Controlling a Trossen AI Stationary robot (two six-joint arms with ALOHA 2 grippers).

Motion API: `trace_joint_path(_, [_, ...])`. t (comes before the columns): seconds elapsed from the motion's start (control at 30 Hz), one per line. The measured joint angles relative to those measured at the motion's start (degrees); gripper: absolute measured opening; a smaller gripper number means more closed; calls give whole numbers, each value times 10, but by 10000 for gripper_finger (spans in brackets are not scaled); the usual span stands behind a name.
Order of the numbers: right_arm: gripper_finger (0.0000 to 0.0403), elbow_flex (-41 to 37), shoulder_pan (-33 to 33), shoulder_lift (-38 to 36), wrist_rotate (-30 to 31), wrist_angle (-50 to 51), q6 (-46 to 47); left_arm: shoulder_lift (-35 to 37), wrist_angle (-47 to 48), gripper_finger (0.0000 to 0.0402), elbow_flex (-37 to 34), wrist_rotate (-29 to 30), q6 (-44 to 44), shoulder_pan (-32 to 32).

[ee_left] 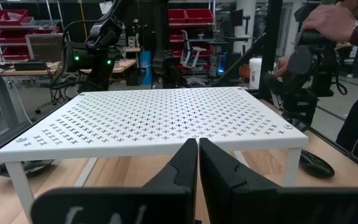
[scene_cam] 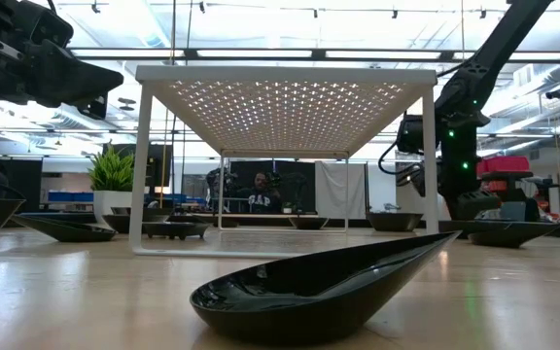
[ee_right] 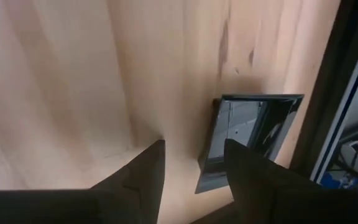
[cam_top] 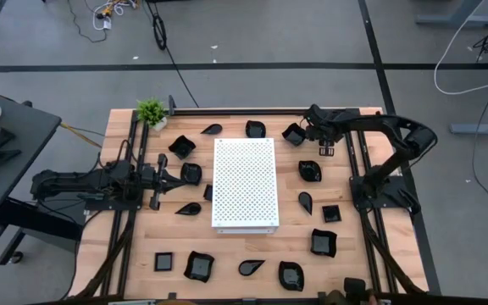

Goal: Pick & Place Mini shaped plates
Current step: Put the black square plate on the shelf

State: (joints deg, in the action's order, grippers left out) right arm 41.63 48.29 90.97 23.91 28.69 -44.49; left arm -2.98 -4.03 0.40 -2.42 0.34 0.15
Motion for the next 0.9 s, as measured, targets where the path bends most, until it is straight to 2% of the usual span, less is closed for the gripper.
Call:
trace_joint_path(0.23, [156,0,0,2,7,-5,-1,0,0,21,0,0,0,0])
trace_joint_path(0.63, [49,0,0,2,23,-28,-32,0,0,21,0,0,0,0])
trace_joint_path(0.9, [11,0,0,2,27,-36,-40,0,0,21,0,0,0,0])
